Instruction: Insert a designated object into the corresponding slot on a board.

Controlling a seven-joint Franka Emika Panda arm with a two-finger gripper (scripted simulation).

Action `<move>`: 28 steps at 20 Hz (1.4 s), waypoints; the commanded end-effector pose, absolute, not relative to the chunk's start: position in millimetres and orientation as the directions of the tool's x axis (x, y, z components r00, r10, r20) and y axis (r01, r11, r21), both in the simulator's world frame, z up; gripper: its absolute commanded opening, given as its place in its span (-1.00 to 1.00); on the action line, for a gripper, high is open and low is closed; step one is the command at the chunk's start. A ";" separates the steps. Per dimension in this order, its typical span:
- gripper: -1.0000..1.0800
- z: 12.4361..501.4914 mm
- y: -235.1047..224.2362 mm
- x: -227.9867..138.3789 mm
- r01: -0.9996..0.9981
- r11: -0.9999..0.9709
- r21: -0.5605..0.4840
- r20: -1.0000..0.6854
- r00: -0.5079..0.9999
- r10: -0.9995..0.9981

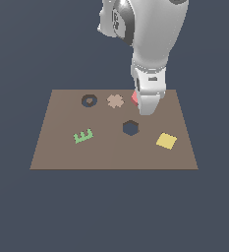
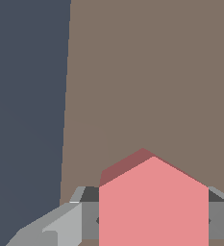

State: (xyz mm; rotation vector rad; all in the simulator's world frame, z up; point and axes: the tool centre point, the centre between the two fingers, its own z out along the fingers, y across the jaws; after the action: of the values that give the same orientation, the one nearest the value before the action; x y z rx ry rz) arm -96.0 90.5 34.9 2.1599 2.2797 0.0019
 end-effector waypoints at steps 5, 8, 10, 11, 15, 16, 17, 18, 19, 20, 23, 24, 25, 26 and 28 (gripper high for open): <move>-1.00 36.1 74.0 -84.8 0.960 0.280 0.002 -0.001 -0.280 0.960; -1.00 36.5 67.3 -78.4 0.925 0.379 0.003 -0.001 -0.379 0.925; -1.00 36.9 63.3 -73.7 0.896 0.443 0.003 -0.001 -0.443 0.896; -1.00 37.0 61.3 -71.2 0.880 0.475 0.003 -0.001 -0.475 0.880; -1.00 37.6 54.6 -60.6 0.804 0.595 0.003 -0.001 -0.595 0.804; -1.00 37.8 53.1 -57.7 0.782 0.623 0.003 -0.002 -0.623 0.782; -1.00 37.9 51.8 -54.9 0.759 0.651 0.003 -0.002 -0.651 0.759; -1.00 38.1 50.5 -51.9 0.735 0.678 0.002 -0.002 -0.678 0.735; -1.00 38.2 49.4 -48.9 0.710 0.704 0.002 -0.002 -0.704 0.710; -1.00 38.4 48.4 -45.9 0.684 0.729 0.002 -0.002 -0.729 0.684; -1.00 38.8 46.0 -36.4 0.600 0.800 0.002 -0.002 -0.800 0.600; -1.00 39.0 45.5 -33.2 0.570 0.822 0.002 -0.002 -0.822 0.570; -1.00 39.1 45.1 -29.9 0.539 0.842 0.002 -0.002 -0.842 0.539; -1.00 39.3 44.8 -26.7 0.508 0.861 0.002 -0.002 -0.861 0.508; -1.00 39.5 44.7 -20.5 0.446 0.895 0.002 -0.002 -0.895 0.446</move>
State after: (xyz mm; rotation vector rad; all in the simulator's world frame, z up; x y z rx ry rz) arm -25.4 44.8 39.1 0.8050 3.0344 0.0017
